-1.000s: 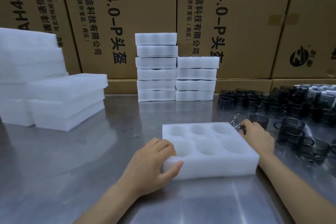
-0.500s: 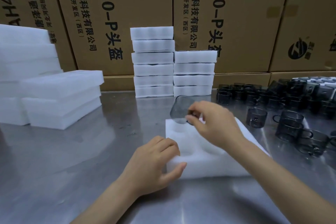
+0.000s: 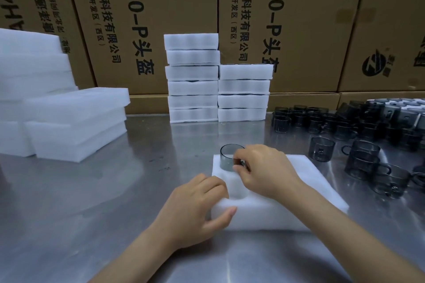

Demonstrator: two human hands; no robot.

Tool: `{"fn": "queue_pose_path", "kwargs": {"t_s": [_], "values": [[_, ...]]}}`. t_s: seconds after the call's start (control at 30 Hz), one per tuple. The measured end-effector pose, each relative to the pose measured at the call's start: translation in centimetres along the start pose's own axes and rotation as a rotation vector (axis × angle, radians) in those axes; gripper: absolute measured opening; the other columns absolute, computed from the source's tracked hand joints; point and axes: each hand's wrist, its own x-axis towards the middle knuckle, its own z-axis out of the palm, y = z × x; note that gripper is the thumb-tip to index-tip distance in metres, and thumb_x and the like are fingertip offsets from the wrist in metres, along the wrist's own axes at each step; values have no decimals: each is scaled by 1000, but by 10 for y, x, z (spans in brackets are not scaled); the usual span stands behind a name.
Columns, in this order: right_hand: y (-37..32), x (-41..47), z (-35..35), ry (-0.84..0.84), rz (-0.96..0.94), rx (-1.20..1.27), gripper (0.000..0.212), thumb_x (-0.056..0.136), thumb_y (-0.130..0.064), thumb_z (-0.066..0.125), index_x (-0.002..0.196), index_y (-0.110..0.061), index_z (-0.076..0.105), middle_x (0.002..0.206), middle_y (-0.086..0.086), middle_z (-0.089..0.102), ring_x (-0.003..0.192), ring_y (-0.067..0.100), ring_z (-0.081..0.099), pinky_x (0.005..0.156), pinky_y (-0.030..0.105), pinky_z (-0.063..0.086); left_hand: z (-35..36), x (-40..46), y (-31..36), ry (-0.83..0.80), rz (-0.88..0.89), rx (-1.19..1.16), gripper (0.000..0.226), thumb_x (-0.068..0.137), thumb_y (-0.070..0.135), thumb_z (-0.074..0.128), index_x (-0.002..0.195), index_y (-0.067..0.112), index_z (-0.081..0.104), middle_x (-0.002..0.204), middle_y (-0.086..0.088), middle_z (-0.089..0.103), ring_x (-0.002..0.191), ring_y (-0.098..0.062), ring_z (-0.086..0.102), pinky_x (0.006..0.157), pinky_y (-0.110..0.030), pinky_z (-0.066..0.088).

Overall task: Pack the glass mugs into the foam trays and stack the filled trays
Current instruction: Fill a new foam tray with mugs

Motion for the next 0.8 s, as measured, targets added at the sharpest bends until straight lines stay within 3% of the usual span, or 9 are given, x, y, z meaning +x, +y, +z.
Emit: {"fn": "queue_pose_path", "kwargs": {"t_s": [0.13,0.23,0.33,0.4,0.47,0.57,0.7,0.8], "values": [[-1,-2,-1,-19,0,-4,8,90,-36,49,90,-31,55,77,-12,46,87,16,54,59,27,29,-2,0,0,-29,-10,-29,34,90,49,44,87,20,61,94,13,60,82,-16,55,59,-33,49],[-1,-4,-2,22,29,32,24,90,-42,47,110,-34,58,81,-16,43,96,11,51,65,27,35,-2,1,-2,5,-61,-191,32,92,46,40,100,24,62,107,17,57,95,-10,55,77,-32,47],[2,-5,-6,115,54,103,39,92,-34,43,131,-35,49,102,-16,45,106,7,41,73,28,38,-1,7,-6,100,-178,-332,41,93,45,35,124,29,57,129,19,48,121,-1,46,97,-22,38],[6,-4,-5,-19,33,127,50,95,-27,36,145,-32,33,140,-16,39,128,4,28,95,27,35,3,14,-10,51,-212,-334,52,93,49,29,140,32,41,147,19,35,135,1,30,109,-20,23],[9,-4,0,-284,7,140,53,99,-26,28,151,-28,18,157,-17,11,142,1,6,112,22,14,9,19,-13,-76,-256,-348,52,92,52,25,142,37,26,151,23,22,140,5,14,117,-25,11],[11,-2,5,-485,28,170,51,101,-29,21,152,-29,13,158,-19,0,143,-2,-1,113,22,8,15,21,-19,-144,-329,-378,55,87,59,19,137,40,32,145,29,29,138,11,12,117,-25,4],[12,1,7,-474,48,157,50,101,-31,19,151,-31,15,158,-19,2,144,-1,1,113,24,9,16,25,-24,-95,-332,-357,66,81,66,17,129,37,52,135,33,41,133,15,22,111,-11,5],[12,1,4,-438,59,267,46,103,-34,21,149,-31,26,156,-18,13,144,0,5,112,23,11,16,38,-28,-46,-409,-437,49,86,60,31,113,39,65,117,39,51,122,17,36,102,-3,13]]}}
